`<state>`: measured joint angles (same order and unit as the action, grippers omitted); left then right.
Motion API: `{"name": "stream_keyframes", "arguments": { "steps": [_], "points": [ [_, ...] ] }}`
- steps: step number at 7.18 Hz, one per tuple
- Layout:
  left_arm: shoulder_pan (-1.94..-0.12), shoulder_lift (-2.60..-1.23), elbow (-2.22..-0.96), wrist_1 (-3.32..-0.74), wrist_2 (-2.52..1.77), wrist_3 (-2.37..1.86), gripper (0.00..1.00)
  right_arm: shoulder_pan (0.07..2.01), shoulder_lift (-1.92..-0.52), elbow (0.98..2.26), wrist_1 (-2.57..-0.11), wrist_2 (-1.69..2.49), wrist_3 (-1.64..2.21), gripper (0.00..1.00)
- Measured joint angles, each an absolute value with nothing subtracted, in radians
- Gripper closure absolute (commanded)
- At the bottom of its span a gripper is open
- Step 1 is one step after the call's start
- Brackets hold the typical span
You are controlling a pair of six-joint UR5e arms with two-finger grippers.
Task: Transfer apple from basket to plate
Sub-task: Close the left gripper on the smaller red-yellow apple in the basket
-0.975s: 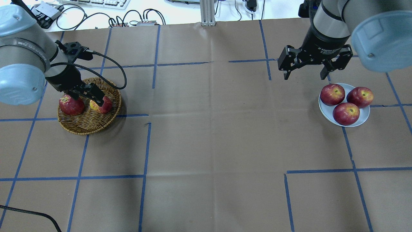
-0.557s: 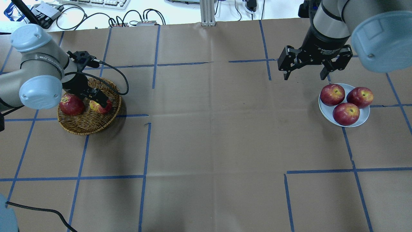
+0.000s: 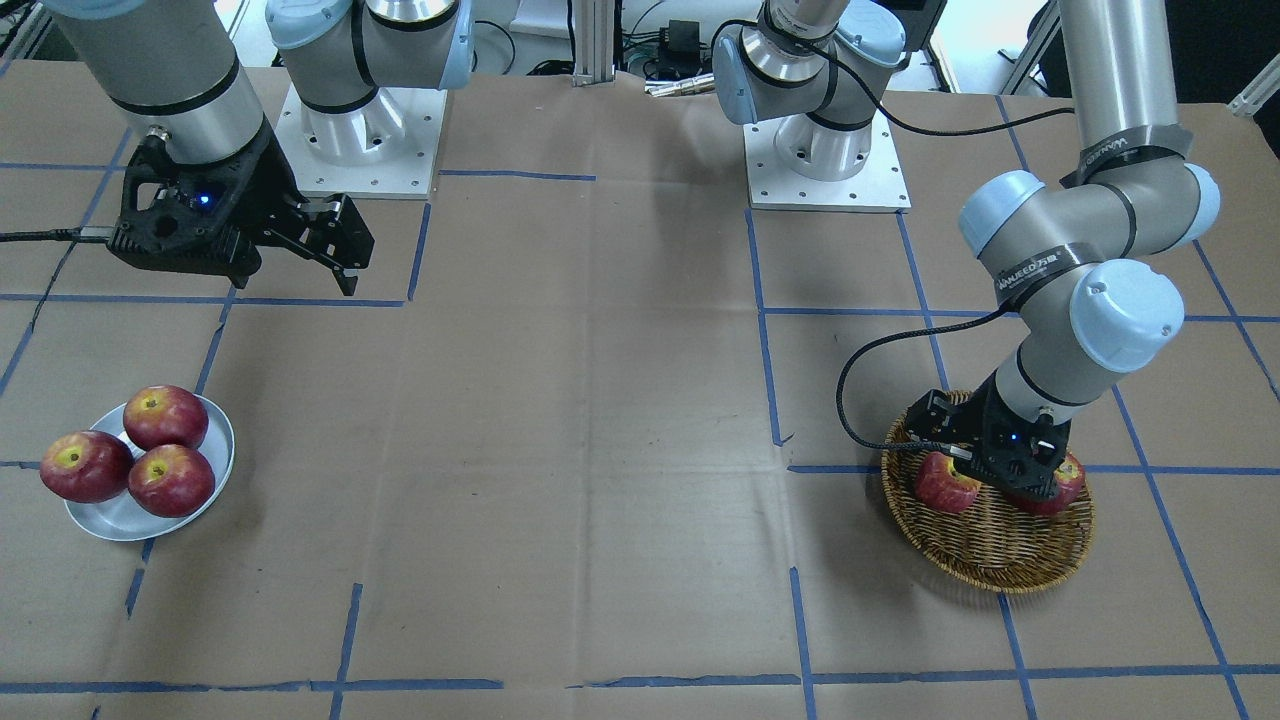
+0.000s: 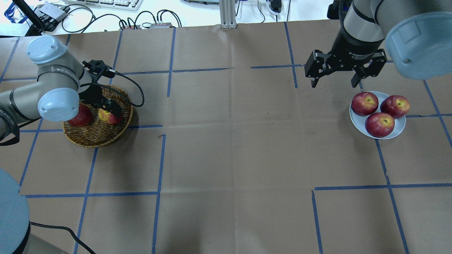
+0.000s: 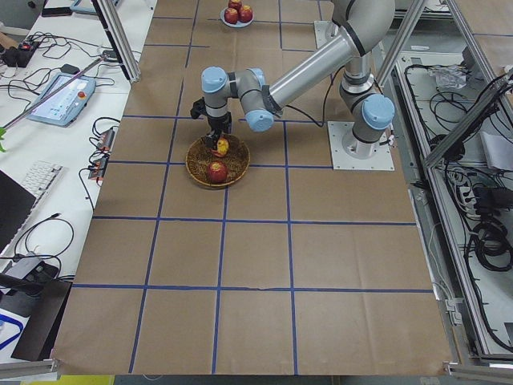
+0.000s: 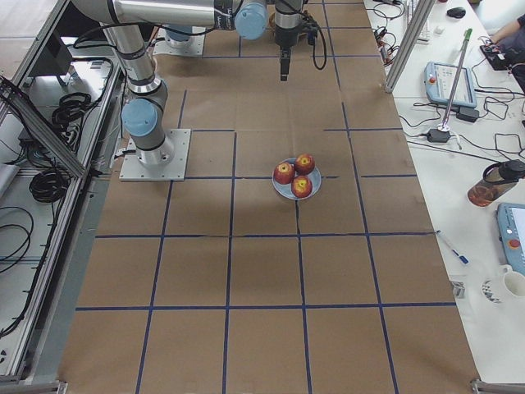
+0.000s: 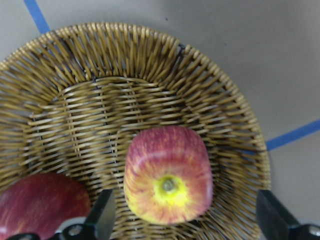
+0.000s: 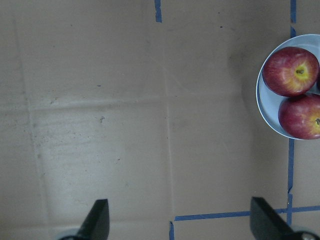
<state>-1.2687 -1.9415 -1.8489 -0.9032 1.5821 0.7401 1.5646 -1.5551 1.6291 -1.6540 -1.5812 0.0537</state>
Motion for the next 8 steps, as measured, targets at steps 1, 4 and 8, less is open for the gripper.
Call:
{"name": "stream_keyframes", "arguments": {
  "steps": [1, 4, 8],
  "points": [
    [-1.269, -1.958, -1.849, -0.892, 1.583, 0.744, 0.01, 1.565, -1.555, 1.629, -1.654, -1.581, 0.054, 0.00],
    [-1.269, -1.986, -1.850, -0.884, 1.585, 0.745, 0.38, 1.564, -1.555, 1.629, -1.654, -1.582, 0.054, 0.00],
    [-1.271, -1.971, -1.828, -0.898, 1.588, 0.737, 0.49, 1.565, -1.555, 1.629, -1.654, -1.582, 0.054, 0.00]
  ]
}}
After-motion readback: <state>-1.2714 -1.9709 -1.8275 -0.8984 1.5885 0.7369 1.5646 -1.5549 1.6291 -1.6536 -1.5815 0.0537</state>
